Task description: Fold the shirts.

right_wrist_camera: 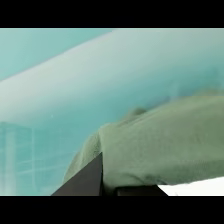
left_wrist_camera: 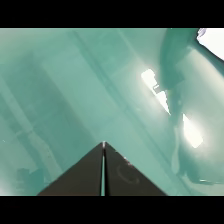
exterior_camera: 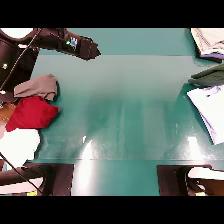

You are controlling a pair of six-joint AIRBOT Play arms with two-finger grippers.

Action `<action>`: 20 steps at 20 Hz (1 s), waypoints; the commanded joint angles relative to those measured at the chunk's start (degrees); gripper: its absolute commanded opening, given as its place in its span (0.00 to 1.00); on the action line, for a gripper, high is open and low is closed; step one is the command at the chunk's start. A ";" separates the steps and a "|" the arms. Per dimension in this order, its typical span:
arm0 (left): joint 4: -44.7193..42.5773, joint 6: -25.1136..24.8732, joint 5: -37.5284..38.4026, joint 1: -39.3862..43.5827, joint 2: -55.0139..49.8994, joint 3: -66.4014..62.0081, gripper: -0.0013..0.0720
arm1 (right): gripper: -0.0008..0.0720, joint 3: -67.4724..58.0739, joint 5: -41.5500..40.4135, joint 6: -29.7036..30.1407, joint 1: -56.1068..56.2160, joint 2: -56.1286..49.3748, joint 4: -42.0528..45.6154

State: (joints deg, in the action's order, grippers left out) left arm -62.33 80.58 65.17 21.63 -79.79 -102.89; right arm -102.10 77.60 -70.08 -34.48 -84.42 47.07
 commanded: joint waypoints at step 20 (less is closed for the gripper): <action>-0.22 -1.53 0.20 0.04 -0.09 0.00 0.06 | 0.72 32.76 6.25 -2.34 -22.62 19.76 25.49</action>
State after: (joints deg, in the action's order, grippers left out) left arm -62.57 79.24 65.19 21.63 -79.85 -102.89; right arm -73.38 83.46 -71.20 -53.28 -66.30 68.82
